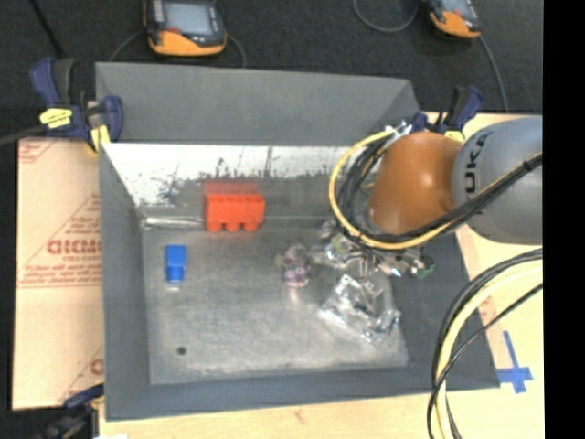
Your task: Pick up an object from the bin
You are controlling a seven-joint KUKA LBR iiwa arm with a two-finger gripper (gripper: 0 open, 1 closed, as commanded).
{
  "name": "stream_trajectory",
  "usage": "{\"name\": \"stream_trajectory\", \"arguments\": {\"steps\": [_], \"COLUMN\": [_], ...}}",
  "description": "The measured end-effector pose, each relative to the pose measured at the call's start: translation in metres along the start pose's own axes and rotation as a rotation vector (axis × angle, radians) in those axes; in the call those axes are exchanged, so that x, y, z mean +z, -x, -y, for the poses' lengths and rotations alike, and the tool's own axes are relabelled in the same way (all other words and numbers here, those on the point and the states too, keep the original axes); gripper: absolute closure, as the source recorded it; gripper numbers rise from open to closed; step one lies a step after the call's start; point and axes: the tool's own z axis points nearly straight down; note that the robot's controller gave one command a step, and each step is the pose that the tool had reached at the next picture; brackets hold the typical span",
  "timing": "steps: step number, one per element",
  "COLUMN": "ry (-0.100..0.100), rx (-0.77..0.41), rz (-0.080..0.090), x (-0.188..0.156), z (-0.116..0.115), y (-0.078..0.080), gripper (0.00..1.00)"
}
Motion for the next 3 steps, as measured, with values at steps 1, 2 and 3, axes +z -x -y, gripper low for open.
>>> {"name": "stream_trajectory", "arguments": {"steps": [1,2,3], "ry": [0.003,0.000,-0.007], "rx": [-0.490,-0.485,-0.521], "rz": [0.000,0.004,0.005], "x": [0.000,-0.003,-0.125], "z": [0.014,0.015,0.043], "y": [0.019,0.021,0.038], "gripper": [0.00,1.00,1.00]}}
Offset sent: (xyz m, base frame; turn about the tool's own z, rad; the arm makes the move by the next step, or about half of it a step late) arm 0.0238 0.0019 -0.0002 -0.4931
